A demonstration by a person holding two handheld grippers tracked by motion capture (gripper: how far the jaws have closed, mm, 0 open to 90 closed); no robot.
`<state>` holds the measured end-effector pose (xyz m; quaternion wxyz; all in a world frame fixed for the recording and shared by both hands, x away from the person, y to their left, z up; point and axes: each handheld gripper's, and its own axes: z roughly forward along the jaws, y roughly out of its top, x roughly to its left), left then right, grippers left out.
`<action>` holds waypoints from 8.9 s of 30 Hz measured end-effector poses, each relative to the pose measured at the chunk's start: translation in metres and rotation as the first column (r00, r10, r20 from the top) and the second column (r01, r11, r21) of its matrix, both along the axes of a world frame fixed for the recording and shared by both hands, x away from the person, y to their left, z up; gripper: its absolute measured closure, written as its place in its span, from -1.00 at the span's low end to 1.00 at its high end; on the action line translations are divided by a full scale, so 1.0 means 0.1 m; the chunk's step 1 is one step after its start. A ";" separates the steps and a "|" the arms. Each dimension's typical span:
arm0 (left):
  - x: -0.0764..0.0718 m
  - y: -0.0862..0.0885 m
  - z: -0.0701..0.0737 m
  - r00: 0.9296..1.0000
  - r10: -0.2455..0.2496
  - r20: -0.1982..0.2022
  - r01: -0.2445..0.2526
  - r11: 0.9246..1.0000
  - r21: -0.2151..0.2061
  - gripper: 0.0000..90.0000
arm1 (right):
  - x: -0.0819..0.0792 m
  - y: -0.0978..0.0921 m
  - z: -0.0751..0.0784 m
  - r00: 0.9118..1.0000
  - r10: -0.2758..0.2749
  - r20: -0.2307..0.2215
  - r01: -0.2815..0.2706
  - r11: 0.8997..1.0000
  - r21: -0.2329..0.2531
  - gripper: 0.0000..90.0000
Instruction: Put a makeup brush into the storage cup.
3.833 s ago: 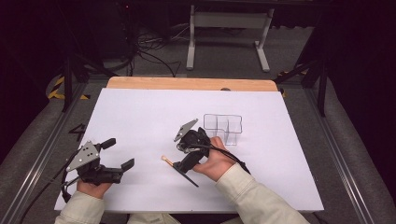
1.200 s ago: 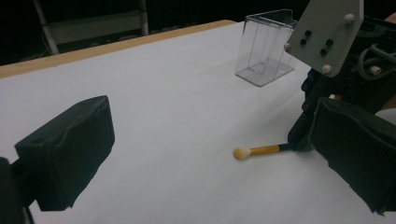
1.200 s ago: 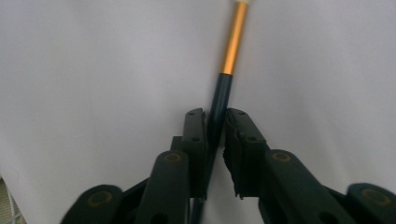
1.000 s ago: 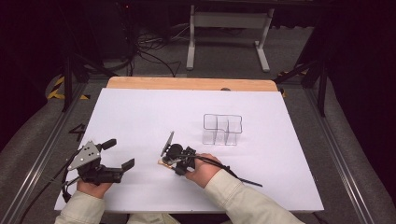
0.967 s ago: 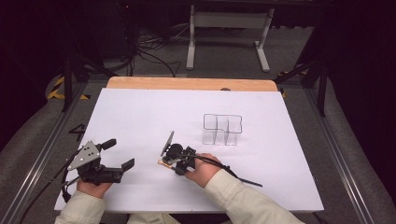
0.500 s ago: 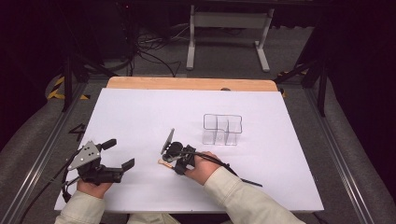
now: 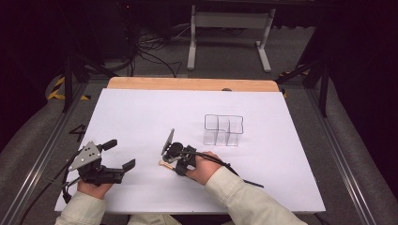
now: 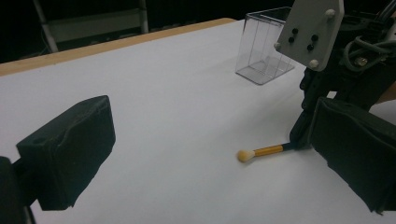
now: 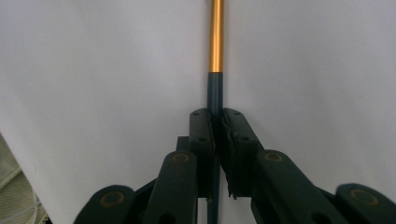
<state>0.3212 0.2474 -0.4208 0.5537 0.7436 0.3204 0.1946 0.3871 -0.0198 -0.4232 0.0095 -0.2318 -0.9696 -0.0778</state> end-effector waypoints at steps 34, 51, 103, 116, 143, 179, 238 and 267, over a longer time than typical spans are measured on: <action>0.01 -0.01 0.00 1.000 0.010 0.006 -0.010 1.000 0.000 -0.97 | -0.19 -0.61 0.86 0.966 -0.095 0.241 -0.002 0.928 0.372 0.85; 0.01 -0.01 -0.01 1.000 0.007 0.003 -0.007 1.000 0.004 -0.97 | -0.30 -0.98 1.03 0.893 -0.193 0.406 -0.070 0.832 0.550 0.85; 0.01 -0.01 -0.01 1.000 0.004 -0.001 -0.004 1.000 0.005 -0.96 | -0.14 -1.79 1.04 0.729 -0.489 0.479 -0.151 0.568 0.809 0.85; 0.02 -0.02 -0.01 1.000 0.001 -0.003 -0.001 1.000 0.003 -0.96 | -0.06 -1.94 0.97 0.697 -0.549 0.462 -0.134 0.533 0.835 0.84; 0.02 -0.02 -0.01 1.000 0.000 -0.003 0.000 1.000 0.003 -0.96 | 0.13 -2.08 0.91 0.628 -0.636 0.449 -0.137 0.477 0.868 0.84; 0.02 -0.02 -0.01 1.000 -0.001 -0.007 0.001 1.000 0.005 -0.96 | 0.41 -2.01 0.56 0.658 -0.632 0.410 -0.054 0.503 0.863 0.83; 0.05 -0.05 -0.01 1.000 -0.009 -0.004 0.009 1.000 -0.006 -0.96 | 0.40 -2.07 0.47 0.732 -0.611 0.302 0.107 0.541 0.834 0.48; 0.12 -0.11 0.00 1.000 -0.031 -0.006 0.031 1.000 0.001 -0.96 | -0.15 -2.58 0.86 0.731 -0.595 0.335 -0.002 0.488 0.873 -1.00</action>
